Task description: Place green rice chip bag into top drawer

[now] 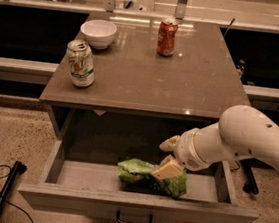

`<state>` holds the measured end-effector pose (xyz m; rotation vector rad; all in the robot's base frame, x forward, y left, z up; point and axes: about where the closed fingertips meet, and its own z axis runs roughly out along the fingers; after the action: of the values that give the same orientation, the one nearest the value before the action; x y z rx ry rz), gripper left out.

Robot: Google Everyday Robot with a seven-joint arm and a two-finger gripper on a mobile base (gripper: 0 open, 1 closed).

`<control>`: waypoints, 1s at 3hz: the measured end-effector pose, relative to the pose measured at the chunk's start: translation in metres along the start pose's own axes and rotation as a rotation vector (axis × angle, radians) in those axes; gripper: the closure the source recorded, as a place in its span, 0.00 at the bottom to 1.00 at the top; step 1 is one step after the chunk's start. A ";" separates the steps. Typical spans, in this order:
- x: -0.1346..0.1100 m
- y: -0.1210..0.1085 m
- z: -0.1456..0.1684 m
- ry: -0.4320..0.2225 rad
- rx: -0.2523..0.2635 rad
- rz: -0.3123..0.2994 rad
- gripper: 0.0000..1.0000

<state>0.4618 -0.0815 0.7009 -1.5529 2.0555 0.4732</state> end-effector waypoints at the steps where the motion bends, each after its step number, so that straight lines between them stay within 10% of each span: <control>1: -0.004 -0.003 -0.016 -0.060 0.004 0.010 0.22; 3: -0.015 -0.009 -0.099 -0.261 0.050 0.005 0.12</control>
Offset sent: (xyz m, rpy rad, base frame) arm 0.0018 -0.0596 0.0908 0.3179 -0.1021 -0.0705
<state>0.4544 -0.1280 0.7903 -1.3781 1.8578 0.5881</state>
